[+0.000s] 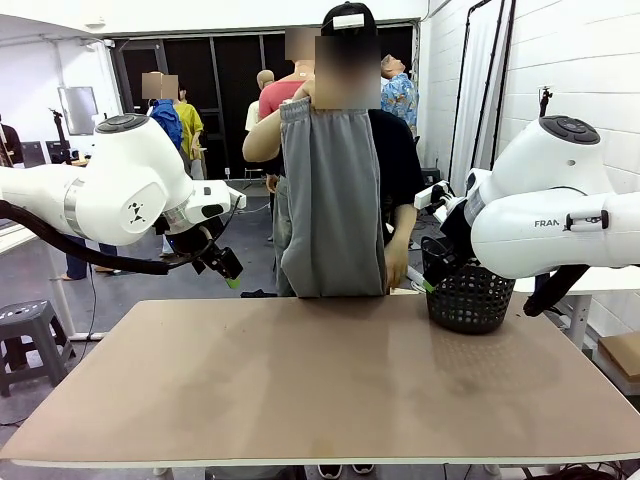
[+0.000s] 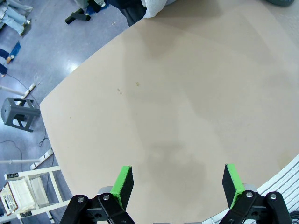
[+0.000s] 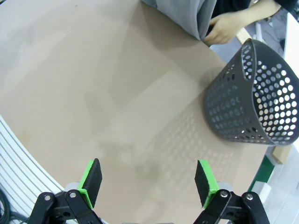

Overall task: Fold the training pants.
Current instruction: Grab both ends of the Training pants handed by a person.

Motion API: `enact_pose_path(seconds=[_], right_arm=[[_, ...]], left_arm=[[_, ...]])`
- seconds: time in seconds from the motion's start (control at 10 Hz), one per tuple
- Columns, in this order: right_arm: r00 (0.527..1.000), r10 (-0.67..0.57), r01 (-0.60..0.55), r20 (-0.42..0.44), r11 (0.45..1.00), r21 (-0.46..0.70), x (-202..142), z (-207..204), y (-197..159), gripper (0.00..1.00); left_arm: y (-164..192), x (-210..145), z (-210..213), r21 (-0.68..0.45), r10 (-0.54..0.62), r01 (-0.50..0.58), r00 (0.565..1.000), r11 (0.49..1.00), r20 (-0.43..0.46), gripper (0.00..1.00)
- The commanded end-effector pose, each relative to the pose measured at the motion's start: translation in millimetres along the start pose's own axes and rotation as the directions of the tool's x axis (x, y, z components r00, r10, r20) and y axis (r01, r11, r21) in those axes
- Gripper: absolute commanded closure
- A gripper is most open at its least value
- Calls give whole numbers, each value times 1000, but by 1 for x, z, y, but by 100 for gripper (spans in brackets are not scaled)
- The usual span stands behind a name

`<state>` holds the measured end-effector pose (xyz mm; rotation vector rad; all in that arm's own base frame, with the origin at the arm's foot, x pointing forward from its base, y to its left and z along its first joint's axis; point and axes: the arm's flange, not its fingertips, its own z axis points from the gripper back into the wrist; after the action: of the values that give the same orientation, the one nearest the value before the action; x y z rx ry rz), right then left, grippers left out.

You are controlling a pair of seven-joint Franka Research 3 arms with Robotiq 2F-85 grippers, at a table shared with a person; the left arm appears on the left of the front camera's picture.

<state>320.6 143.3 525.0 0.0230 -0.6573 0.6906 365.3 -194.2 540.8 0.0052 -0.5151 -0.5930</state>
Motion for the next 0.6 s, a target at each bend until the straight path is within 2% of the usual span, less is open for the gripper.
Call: enact_pose_path(seconds=[0.0, 0.5], right_arm=[[1000, 0, 0, 9, 1000, -2, 1, 0, 0, 0], [1000, 0, 0, 9, 1000, -2, 1, 0, 0, 0]], left_arm=[[0, -1, 1, -1, -6, 6, 1000, 1000, 9, 0], [0, -1, 1, -1, -6, 6, 1000, 1000, 9, 0]])
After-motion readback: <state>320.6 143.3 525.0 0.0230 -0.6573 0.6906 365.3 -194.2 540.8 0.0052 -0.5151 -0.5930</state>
